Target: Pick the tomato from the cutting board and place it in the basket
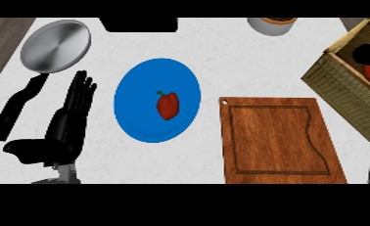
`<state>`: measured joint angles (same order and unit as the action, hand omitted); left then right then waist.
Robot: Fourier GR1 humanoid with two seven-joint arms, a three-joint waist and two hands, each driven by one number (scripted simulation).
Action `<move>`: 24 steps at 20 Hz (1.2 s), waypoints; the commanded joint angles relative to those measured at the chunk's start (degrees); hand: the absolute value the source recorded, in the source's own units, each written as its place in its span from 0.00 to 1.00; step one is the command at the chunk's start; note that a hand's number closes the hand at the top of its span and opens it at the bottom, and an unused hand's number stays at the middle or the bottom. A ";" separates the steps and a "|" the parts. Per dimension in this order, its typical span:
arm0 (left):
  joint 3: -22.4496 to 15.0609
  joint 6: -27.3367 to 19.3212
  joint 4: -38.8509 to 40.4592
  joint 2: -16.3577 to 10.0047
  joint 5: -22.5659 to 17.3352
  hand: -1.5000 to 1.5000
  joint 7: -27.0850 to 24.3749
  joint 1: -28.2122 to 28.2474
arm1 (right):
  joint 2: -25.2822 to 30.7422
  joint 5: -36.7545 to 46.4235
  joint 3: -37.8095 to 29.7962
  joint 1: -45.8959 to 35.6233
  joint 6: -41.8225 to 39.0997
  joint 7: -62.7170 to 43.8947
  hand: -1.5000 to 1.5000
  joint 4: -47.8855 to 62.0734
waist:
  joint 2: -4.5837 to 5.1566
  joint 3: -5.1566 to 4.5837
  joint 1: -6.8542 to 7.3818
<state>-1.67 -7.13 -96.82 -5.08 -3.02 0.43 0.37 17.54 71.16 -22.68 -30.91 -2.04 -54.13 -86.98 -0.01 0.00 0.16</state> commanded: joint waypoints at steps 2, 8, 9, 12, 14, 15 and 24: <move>0.70 -0.38 0.88 0.41 0.97 0.50 -1.07 -0.11 | 1.29 -2.77 -1.93 2.52 6.41 2.32 1.00 4.77 | 0.03 0.00 0.05; 0.37 0.67 0.46 0.45 0.61 0.50 0.83 -1.48 | -0.35 -0.07 -0.86 3.17 7.23 -5.15 1.00 0.58 | 0.00 -0.02 0.00; 1.79 1.60 0.79 -0.29 -0.52 0.50 -0.22 -0.56 | 1.40 -3.23 -4.13 6.79 9.56 -0.58 1.00 1.81 | 0.00 0.00 -0.10; 0.58 0.47 -0.48 1.13 0.69 0.50 0.24 0.17 | 3.69 -8.15 -4.80 7.01 5.58 1.85 0.00 3.30 | -0.01 0.00 -0.06; -0.79 -1.17 0.96 2.72 2.51 0.50 0.77 -1.01 | 2.28 -9.00 -3.11 10.00 5.37 2.12 0.00 -0.77 | -0.03 -0.01 -0.20; 2.33 0.98 1.04 0.63 0.01 0.50 0.47 -1.99 | 0.97 -5.96 0.05 7.80 4.90 -2.32 0.00 -2.15 | -0.02 -0.02 -0.08; 2.46 2.11 2.31 0.69 -0.18 0.50 -0.71 -1.67 | 3.86 -8.08 -3.13 7.96 18.66 5.95 0.00 -0.59 | 0.01 -0.02 -0.16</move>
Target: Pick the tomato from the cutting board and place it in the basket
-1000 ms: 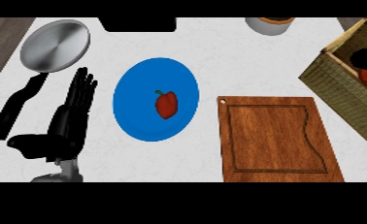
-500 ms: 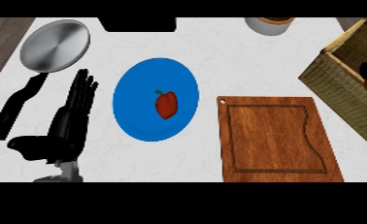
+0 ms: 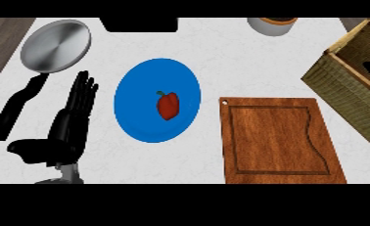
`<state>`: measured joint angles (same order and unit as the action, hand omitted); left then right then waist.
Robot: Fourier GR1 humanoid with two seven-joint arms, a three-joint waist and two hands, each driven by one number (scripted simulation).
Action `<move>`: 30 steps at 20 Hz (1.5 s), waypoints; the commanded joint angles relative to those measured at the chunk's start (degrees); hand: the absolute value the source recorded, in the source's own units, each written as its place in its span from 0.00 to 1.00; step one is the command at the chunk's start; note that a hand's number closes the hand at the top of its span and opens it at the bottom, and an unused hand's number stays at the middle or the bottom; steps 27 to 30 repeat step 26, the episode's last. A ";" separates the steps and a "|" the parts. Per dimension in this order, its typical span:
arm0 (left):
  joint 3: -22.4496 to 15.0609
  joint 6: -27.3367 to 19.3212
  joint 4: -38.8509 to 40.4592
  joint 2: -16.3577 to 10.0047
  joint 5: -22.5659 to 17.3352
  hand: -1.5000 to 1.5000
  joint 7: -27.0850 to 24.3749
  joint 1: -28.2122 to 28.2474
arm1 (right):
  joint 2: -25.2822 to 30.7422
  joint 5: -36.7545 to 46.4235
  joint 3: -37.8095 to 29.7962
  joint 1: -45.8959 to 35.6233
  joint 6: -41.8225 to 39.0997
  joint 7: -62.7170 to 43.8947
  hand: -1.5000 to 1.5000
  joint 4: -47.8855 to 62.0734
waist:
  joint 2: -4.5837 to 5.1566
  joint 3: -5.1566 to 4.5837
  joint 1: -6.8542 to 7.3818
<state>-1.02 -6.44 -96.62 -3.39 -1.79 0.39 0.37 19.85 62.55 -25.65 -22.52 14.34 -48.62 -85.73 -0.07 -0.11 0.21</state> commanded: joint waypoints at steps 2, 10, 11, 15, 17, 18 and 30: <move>2.07 1.23 2.91 -0.95 -1.25 0.50 -0.62 -2.64 | 1.68 2.82 0.71 0.66 4.53 0.83 0.00 -3.13 | 0.09 0.09 -0.27; 1.11 0.21 0.70 -0.06 0.08 0.50 -0.09 -0.42 | 5.76 6.30 -1.91 1.67 -4.55 -8.20 0.00 -16.11 | -0.08 0.07 -0.50; 1.48 1.03 3.01 -0.26 -0.46 0.50 -0.34 -2.09 | 2.95 9.11 -0.63 5.73 -3.01 -9.18 0.00 -19.53 | -0.05 0.07 -0.64; 0.57 0.08 -1.15 0.53 -0.28 0.50 0.93 0.12 | 3.27 4.44 -8.34 8.59 -1.80 -10.00 0.00 -27.44 | -0.25 0.10 -0.91; 1.92 1.57 -2.62 -1.57 -1.09 0.50 1.99 0.75 | 1.15 5.19 -8.56 11.57 -0.69 -9.65 0.00 -31.13 | -0.12 0.11 -0.53; 1.70 0.69 0.59 -0.26 -0.37 0.50 -0.68 -0.05 | 3.27 -0.32 -12.32 12.48 -2.74 -7.96 0.00 -34.62 | -0.23 0.10 -1.26; 0.22 -1.07 -3.53 0.58 1.16 0.50 3.19 0.69 | 3.09 -19.66 -22.49 21.79 -12.90 -6.15 0.00 -51.88 | -0.37 0.13 -1.33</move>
